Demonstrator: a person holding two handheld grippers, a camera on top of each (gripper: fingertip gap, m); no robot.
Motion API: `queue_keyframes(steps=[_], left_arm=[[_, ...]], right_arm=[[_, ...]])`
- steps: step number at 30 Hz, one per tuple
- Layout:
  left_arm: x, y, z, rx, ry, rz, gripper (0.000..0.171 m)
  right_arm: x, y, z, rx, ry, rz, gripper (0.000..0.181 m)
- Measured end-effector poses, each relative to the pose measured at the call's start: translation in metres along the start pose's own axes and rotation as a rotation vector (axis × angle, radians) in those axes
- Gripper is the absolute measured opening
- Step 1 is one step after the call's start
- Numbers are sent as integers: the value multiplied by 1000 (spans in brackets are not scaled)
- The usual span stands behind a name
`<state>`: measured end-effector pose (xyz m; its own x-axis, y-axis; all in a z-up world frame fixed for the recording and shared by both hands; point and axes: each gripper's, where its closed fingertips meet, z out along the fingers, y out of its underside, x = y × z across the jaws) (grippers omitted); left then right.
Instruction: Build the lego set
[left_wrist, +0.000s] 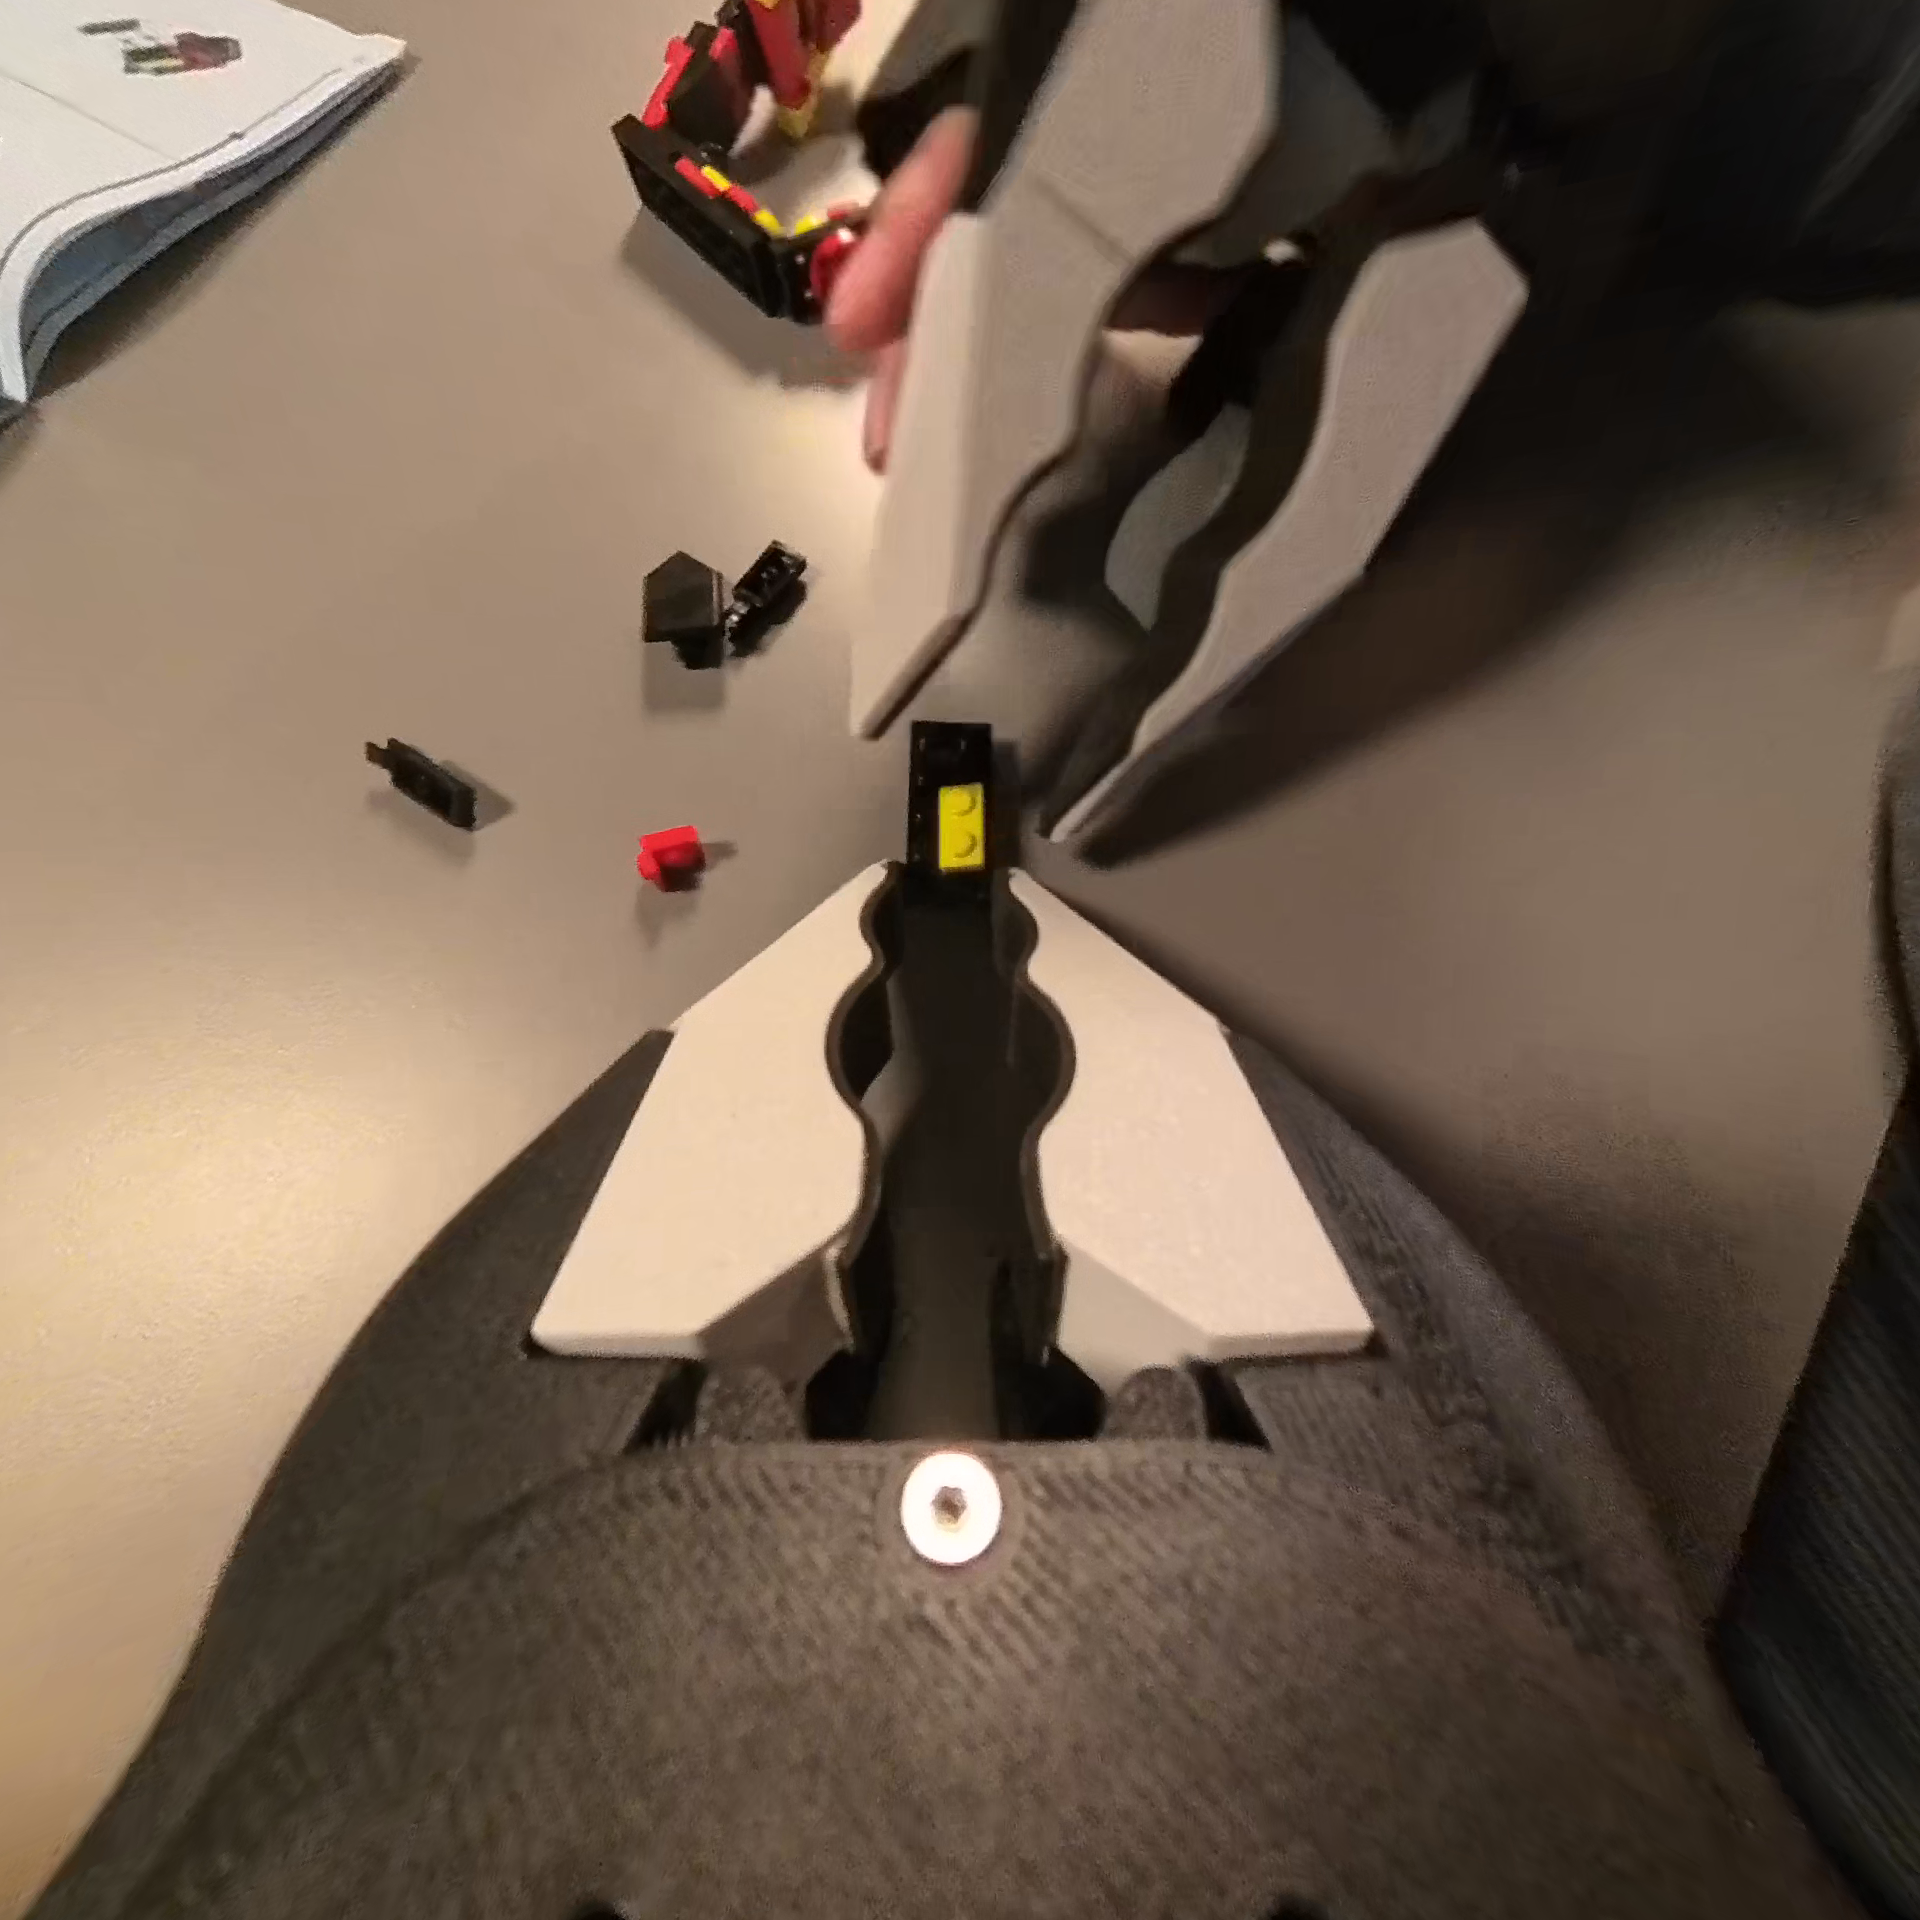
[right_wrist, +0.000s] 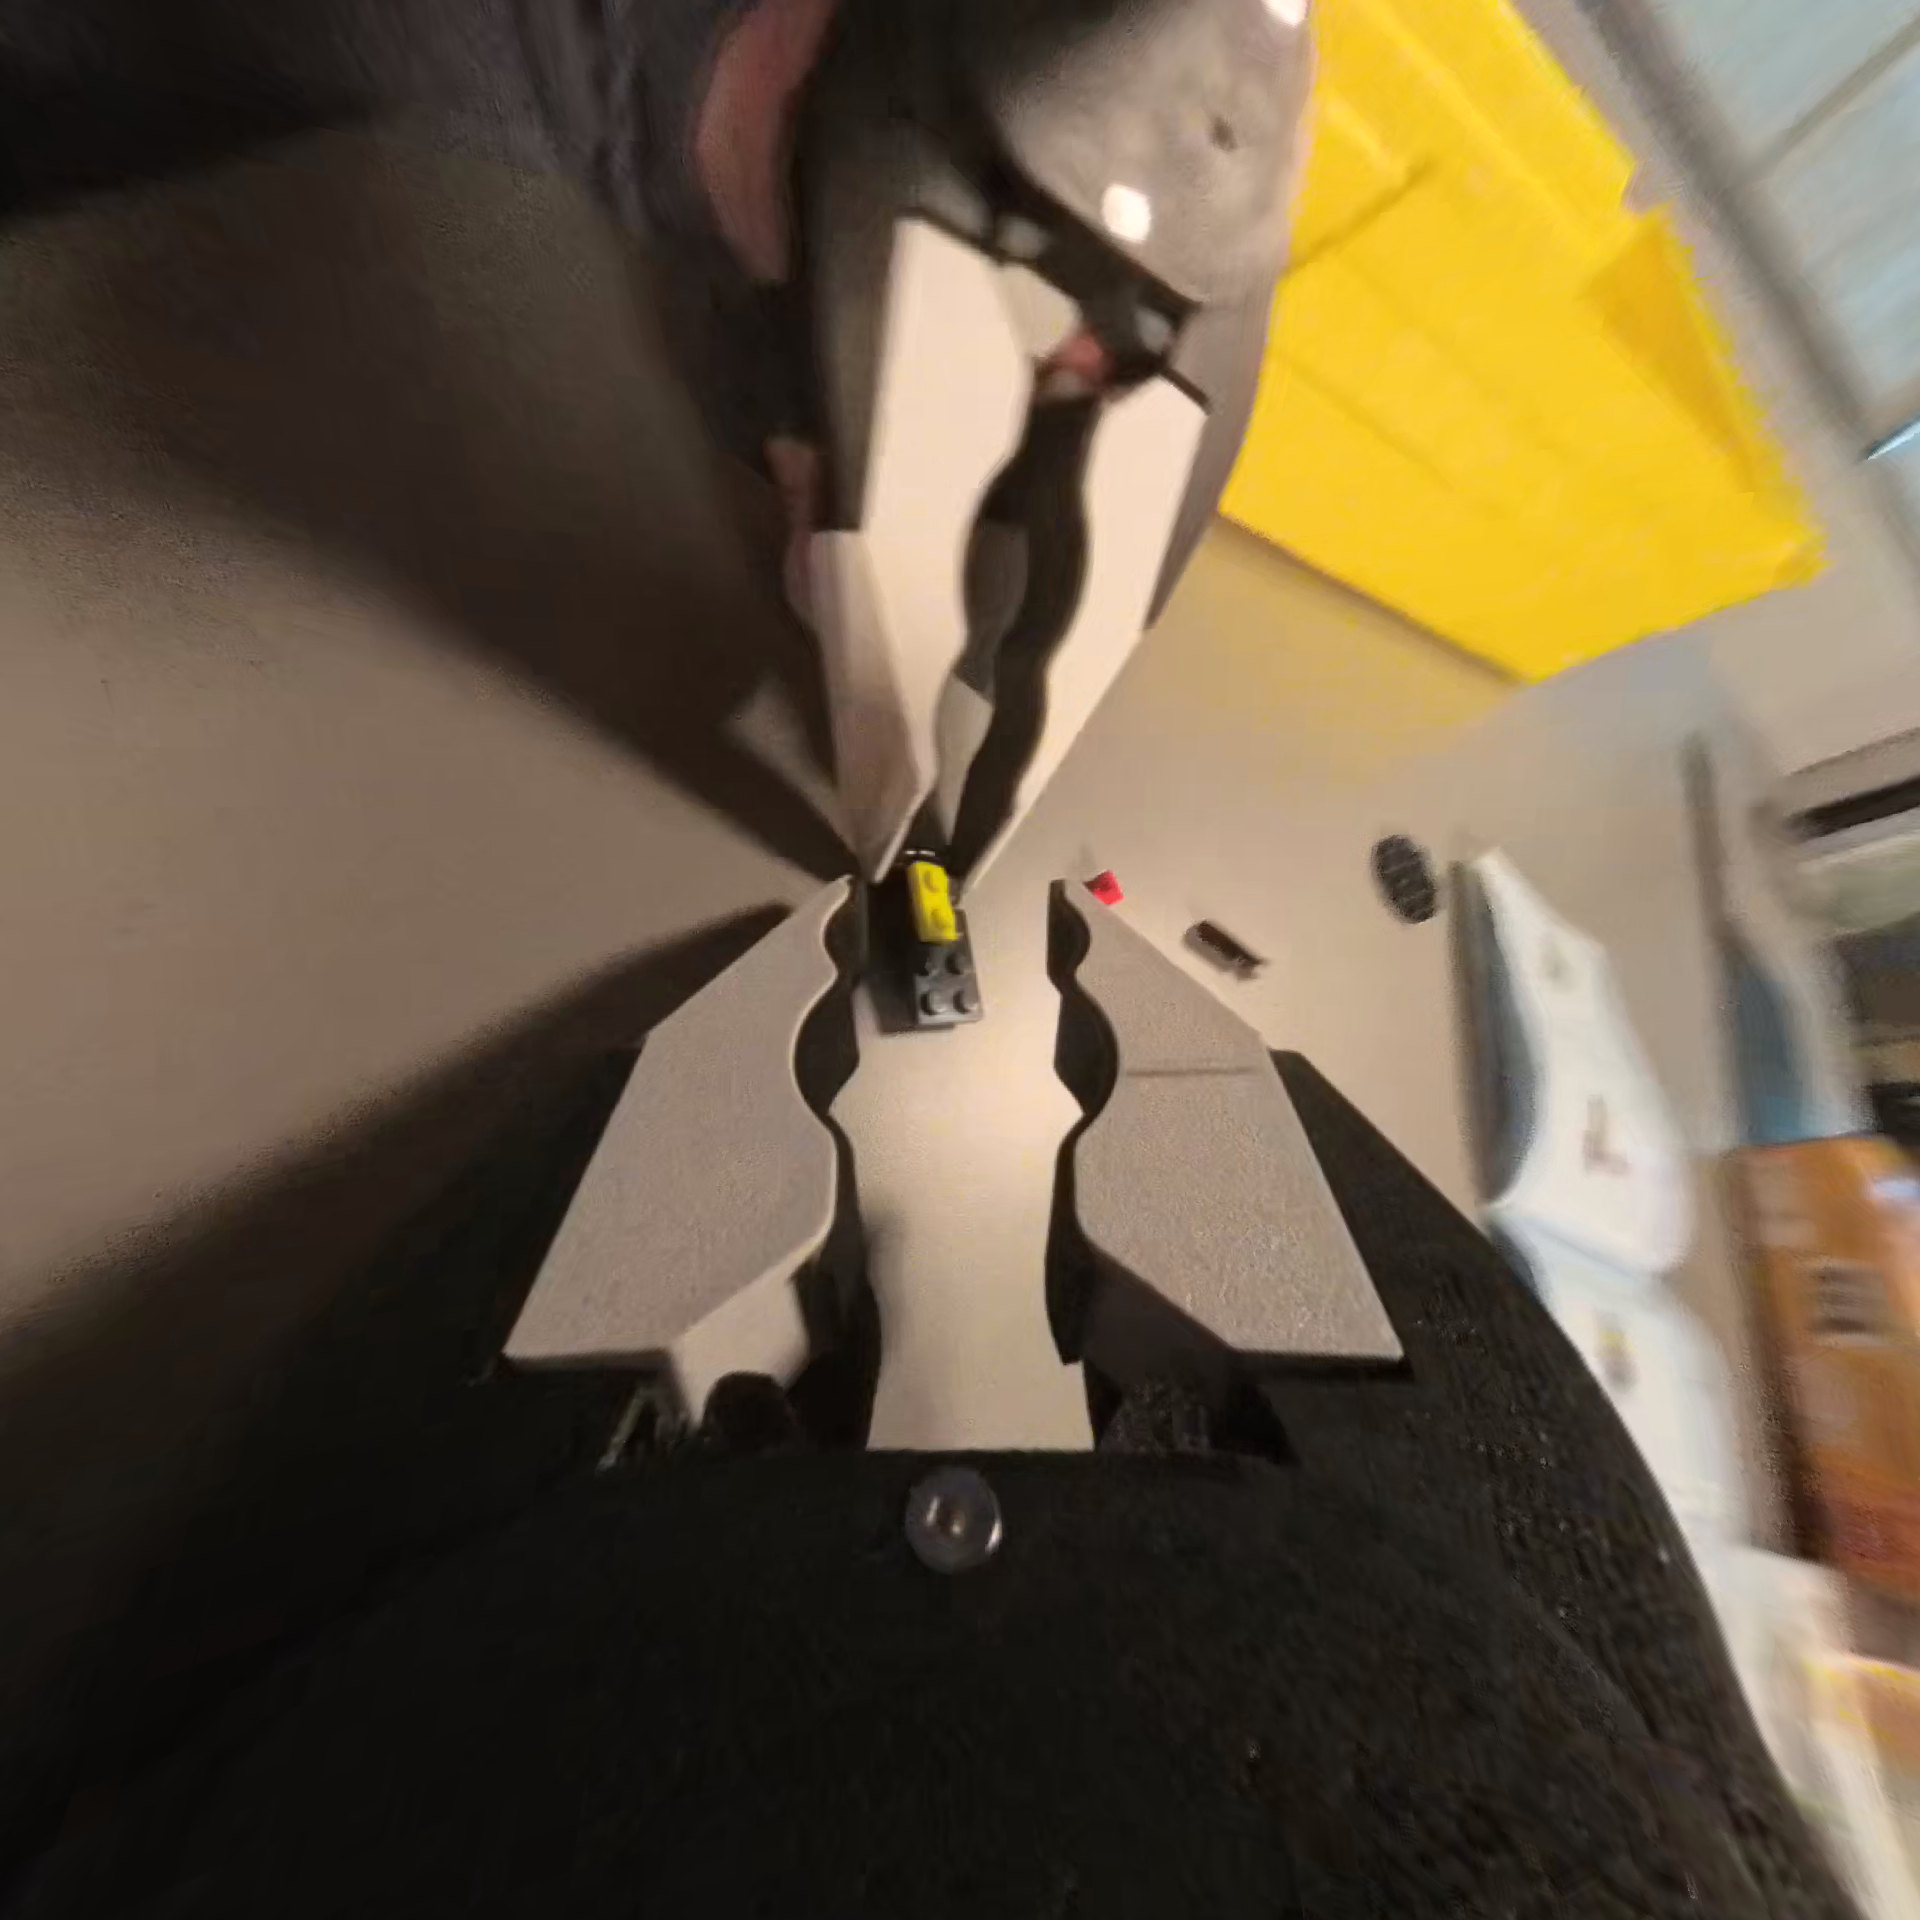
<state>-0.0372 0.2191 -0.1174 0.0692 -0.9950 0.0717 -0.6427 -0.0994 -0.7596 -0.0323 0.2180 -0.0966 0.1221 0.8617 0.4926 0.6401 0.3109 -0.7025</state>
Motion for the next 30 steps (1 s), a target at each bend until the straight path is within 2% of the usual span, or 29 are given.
queue_keyframes(steps=[5,9,14,25,27,30], left_arm=[[-6,-3,-3,31,28,-113,16],[-4,-9,-8,80,78,-167,16],[0,-13,-12,120,120,-192,16],[0,-7,-7,69,124,-204,15],[0,-7,-7,67,122,-204,15],[-2,-13,-12,126,105,-207,15]], right_arm=[[4,4,4,-89,236,-439,30],[7,0,7,-122,312,-588,26],[10,1,9,-168,354,-678,12],[7,4,12,-269,352,-870,10],[7,4,13,-272,353,-864,10],[13,1,11,-219,362,-732,10]])
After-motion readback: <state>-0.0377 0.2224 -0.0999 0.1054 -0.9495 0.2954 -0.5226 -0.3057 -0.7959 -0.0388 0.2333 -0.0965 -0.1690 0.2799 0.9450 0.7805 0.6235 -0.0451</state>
